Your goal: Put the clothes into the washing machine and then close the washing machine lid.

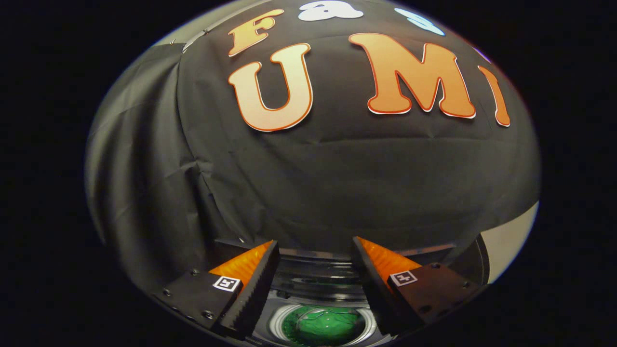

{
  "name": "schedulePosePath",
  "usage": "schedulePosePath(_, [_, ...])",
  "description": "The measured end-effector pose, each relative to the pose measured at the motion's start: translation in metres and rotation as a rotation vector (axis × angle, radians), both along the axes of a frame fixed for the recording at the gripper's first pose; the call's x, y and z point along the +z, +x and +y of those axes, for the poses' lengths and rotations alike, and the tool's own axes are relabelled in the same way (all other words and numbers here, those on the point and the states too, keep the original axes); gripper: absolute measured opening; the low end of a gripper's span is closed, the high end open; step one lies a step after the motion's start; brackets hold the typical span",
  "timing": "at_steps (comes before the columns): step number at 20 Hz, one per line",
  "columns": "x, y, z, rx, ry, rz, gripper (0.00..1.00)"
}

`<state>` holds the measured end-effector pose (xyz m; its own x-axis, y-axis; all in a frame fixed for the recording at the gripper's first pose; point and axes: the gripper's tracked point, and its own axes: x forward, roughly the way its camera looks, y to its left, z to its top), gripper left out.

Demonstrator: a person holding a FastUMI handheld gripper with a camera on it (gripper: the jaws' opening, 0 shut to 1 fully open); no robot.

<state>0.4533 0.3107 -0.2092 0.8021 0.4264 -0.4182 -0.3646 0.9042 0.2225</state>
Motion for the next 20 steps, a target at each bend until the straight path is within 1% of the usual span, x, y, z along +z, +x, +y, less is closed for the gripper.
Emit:
schedulePosePath(2, [-0.009,0.015,-0.001,-0.018,-0.015,0.005,0.98])
schedulePosePath(5, [-0.024,0.024,-0.006,-0.055,-0.050,0.038,0.98])
schedulePosePath(6, [-0.028,0.022,-0.010,-0.053,-0.069,0.051,0.98])
schedulePosePath(7, [-0.023,0.022,-0.012,-0.074,-0.065,0.029,0.98])
schedulePosePath(10, [-0.026,0.015,-0.014,-0.100,-0.087,0.020,1.00])
schedulePosePath(15, [-0.025,-0.007,-0.018,-0.107,-0.112,-0.013,0.99])
schedulePosePath(16, [-0.047,-0.006,-0.017,-0.100,-0.156,0.020,0.99])
schedulePosePath(17, [-0.086,-0.027,-0.017,-0.063,-0.145,0.162,0.99])
schedulePosePath(18, [-0.113,-0.038,-0.006,-0.034,-0.062,0.199,0.99])
schedulePosePath(19, [-0.106,-0.042,-0.011,-0.061,-0.043,0.190,0.99])
schedulePosePath(20, [-0.110,-0.048,-0.012,-0.057,-0.040,0.191,0.99])
